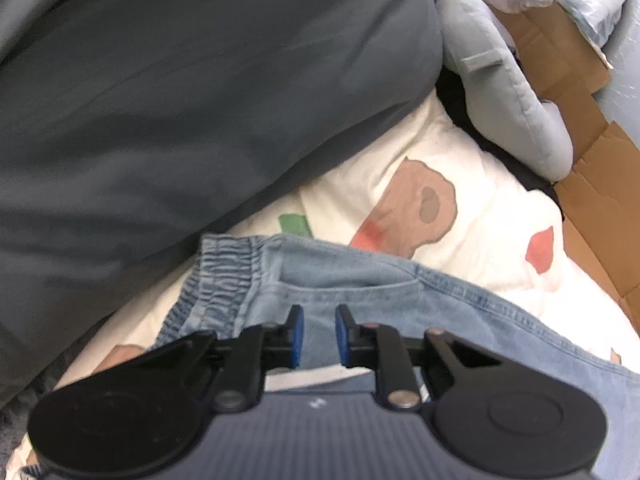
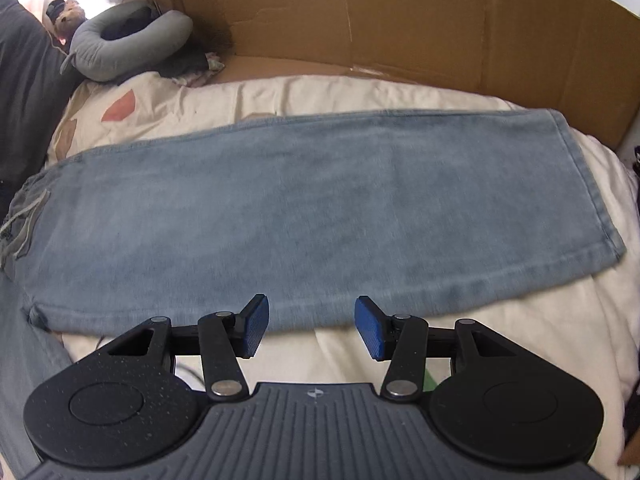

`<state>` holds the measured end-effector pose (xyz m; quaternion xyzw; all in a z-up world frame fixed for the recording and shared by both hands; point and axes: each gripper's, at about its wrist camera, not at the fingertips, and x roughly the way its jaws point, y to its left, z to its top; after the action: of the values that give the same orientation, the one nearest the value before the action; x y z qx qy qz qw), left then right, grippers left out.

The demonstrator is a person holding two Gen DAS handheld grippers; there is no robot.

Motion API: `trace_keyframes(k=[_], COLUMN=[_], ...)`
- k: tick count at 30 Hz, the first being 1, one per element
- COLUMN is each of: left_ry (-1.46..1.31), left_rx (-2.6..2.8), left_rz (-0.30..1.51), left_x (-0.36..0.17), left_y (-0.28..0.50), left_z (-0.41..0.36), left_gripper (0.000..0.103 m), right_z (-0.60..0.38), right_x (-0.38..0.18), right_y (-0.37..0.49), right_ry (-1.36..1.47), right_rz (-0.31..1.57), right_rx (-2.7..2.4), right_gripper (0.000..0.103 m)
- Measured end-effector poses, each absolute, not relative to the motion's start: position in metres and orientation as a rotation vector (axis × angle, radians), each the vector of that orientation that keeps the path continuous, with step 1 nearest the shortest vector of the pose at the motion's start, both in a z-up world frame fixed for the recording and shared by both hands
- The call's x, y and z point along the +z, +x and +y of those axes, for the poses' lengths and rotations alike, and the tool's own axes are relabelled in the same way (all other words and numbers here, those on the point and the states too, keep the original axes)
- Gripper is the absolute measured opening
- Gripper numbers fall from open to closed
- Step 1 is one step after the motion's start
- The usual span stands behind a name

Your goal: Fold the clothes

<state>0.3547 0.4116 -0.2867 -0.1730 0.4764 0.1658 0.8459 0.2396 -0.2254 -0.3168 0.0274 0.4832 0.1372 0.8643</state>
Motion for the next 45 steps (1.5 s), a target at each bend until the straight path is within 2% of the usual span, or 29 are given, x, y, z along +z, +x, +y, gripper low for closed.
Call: trace_keyframes(k=[13,17,28,34,38,45], left_ry=[-0.353,-0.330,-0.291,-0.282,-0.268,-0.235], left_rx=[0.393,0.386,0.443,0.403,0.364,0.302], left_rz=[1.142,1.192,1.134,1.148,1.125,1.252], left_x=[-0.325,-0.346,-0.359,-0.338,-0.311,-0.328], left_y=[0.354,0.365,0.388,0.391,0.380,0.367], left_z=[0.424,0.432,0.442,0.440,0.443,0.442], left_gripper=[0.014,0.003,0.003,0.003,0.011,0.011], right_z=[-0.209,-0.204,-0.204,-0.204,-0.203,-0.204], right_x=[-0.359,-0.366,-0.371,-0.372,-0.371,-0.370], right_y=[0.268,0.270,0.269,0.272,0.269,0.266], right_ry=[0.058,0.030,-0.016,-0.023,-0.013,0.006], right_rz=[1.101,1.120,1.126,1.133,1.118,1.101], right_rx=[0.249,0.251,0.279,0.279,0.266,0.256], right_gripper=[0.056,0.063,0.064,0.064,0.064,0.064])
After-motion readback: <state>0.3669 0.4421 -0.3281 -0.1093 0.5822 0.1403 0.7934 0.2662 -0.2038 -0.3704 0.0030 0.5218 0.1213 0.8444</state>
